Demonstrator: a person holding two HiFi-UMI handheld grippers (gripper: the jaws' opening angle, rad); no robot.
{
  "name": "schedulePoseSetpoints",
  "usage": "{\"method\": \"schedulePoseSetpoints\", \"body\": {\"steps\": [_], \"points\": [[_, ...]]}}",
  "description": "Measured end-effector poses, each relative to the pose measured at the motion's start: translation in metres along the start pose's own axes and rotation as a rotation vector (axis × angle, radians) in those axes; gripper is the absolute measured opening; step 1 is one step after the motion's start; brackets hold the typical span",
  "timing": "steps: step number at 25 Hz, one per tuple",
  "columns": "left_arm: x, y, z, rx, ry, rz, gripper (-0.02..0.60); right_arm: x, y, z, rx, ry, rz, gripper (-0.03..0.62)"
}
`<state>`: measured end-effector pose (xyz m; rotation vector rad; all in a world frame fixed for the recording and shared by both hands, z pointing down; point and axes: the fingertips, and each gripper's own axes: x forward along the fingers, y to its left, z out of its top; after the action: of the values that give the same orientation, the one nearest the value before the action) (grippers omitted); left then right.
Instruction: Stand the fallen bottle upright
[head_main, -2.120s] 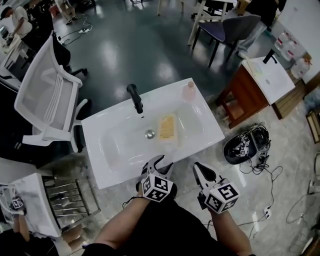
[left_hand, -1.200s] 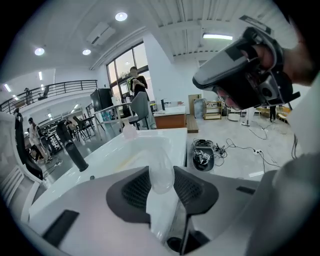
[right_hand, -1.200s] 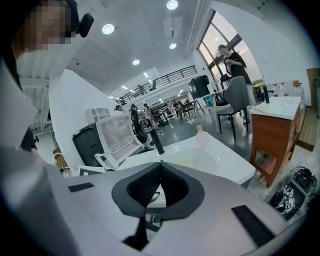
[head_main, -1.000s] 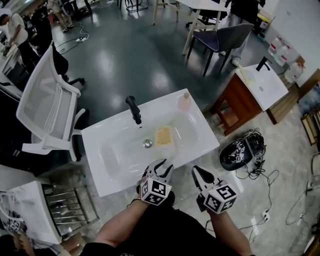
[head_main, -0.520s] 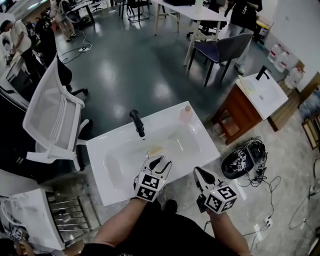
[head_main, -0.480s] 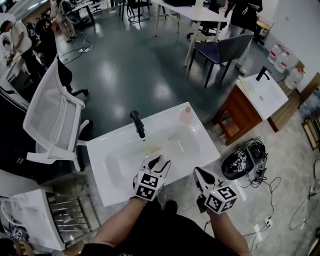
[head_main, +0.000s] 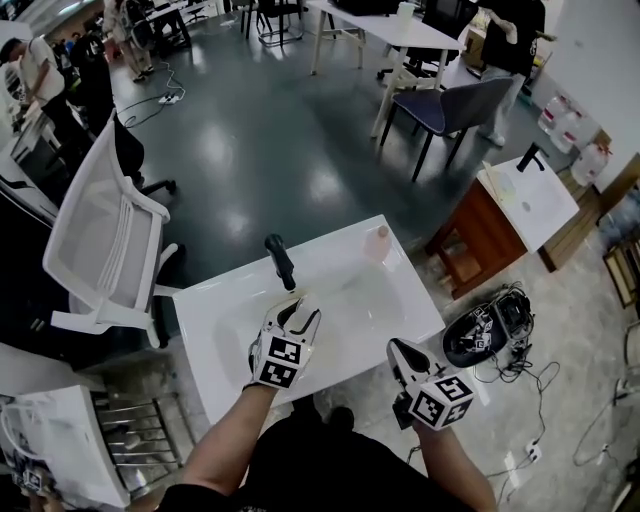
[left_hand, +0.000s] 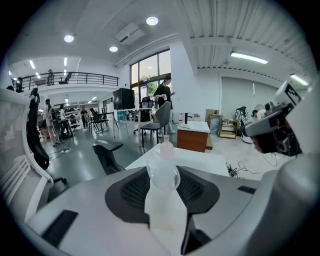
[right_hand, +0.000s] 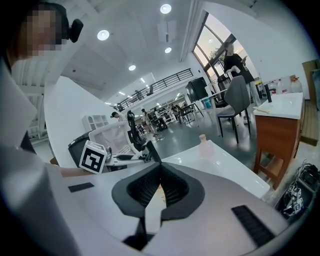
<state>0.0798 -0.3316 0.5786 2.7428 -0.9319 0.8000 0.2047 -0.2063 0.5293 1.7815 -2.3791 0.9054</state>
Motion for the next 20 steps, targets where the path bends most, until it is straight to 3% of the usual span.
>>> {"method": "schedulePoseSetpoints", "body": {"steps": [4, 5, 8, 17, 20], "points": [[0.008, 0.004, -0.006, 0.064, 0.015, 0.028, 0.159, 0.011, 0.004, 0.001, 0.003, 0.010, 0.008, 0.014], [0.007, 0.006, -0.006, 0.073, 0.011, 0.037, 0.123, 0.013, 0.005, 0.001, 0.004, 0.011, 0.009, 0.014], [0.004, 0.006, -0.007, 0.072, -0.004, 0.038, 0.115, 0.015, 0.006, 0.001, 0.005, 0.015, 0.006, 0.014], [-0.017, 0.014, 0.003, -0.073, -0.066, 0.023, 0.104, 0.011, 0.005, -0.001, 0.019, 0.026, -0.009, 0.014], [-0.028, 0.015, 0.005, -0.089, -0.090, 0.028, 0.101, 0.017, 0.013, -0.002, 0.012, 0.034, 0.011, 0.014]]}}
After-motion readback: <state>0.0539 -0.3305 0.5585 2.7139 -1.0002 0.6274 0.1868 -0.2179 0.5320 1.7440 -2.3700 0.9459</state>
